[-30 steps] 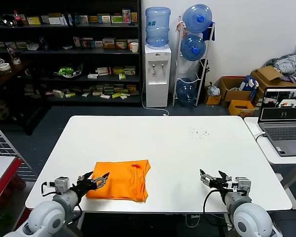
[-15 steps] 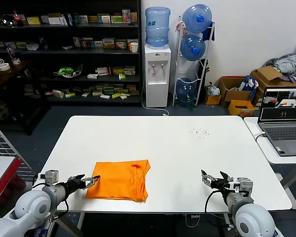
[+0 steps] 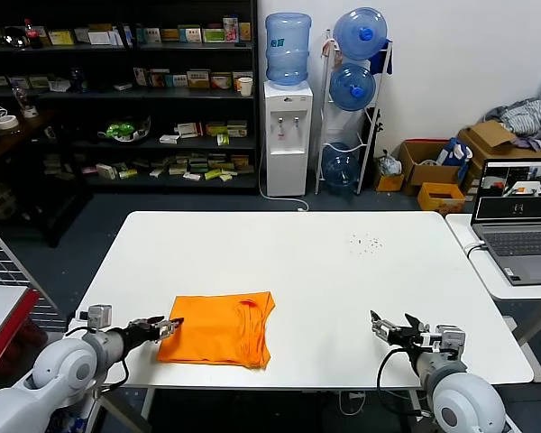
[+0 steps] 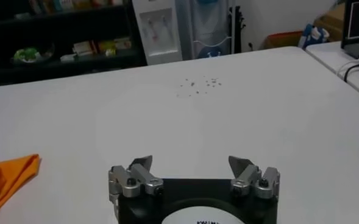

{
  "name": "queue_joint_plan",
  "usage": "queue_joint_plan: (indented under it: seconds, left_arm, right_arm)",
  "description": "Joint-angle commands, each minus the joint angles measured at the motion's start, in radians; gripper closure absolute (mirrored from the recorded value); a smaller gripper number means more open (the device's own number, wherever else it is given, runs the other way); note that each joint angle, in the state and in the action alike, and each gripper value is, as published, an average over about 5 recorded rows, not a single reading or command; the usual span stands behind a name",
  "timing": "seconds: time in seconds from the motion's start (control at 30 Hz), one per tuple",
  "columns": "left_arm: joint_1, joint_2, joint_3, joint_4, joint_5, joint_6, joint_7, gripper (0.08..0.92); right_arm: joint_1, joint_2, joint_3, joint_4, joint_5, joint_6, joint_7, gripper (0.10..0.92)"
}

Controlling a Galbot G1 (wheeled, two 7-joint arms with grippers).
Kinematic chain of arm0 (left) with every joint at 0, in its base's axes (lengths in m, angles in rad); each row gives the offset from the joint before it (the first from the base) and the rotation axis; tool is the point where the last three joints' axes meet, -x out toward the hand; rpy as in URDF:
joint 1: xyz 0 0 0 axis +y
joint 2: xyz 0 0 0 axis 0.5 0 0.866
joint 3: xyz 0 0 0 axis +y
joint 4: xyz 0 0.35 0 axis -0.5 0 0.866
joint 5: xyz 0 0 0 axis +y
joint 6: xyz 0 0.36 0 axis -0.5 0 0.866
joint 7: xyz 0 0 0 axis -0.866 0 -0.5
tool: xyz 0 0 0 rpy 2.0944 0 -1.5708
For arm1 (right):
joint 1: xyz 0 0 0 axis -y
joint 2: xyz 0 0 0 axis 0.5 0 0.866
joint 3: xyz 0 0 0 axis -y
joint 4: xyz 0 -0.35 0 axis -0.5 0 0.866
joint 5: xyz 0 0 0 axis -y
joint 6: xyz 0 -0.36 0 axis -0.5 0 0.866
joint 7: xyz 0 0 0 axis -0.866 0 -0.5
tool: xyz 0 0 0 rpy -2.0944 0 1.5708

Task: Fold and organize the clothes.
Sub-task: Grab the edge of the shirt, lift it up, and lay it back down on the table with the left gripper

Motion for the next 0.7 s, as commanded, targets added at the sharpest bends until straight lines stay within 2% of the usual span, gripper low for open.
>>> queue_joint_plan:
  seconds: [0.03,0.5,0.6,0.7]
  left_arm:
    - [-0.025,-0.001,0.02,0.016,-0.003,0.008,0.009,0.406]
    - [0.01,-0.023,-0.013,-0.03,-0.051,0.011,-0.015,0.813]
    - [0.022,-0.027,-0.027,-0.058,-0.067,0.011,-0.031,0.884]
    - [0.037,-0.028,-0.053,-0.105,-0.093,0.016,-0.061,0.908]
  right_arm:
    - [0.001,-0.001,0.002,0.003,0.003,0.003,-0.002,0.203]
    - [0.005,0.0,0.003,-0.005,-0.005,0.024,-0.014,0.203]
    - [0.0,0.003,0.01,-0.02,-0.066,0.095,-0.075,0.203]
    - [-0.013,0.008,0.029,-0.067,-0.218,0.275,-0.204,0.203]
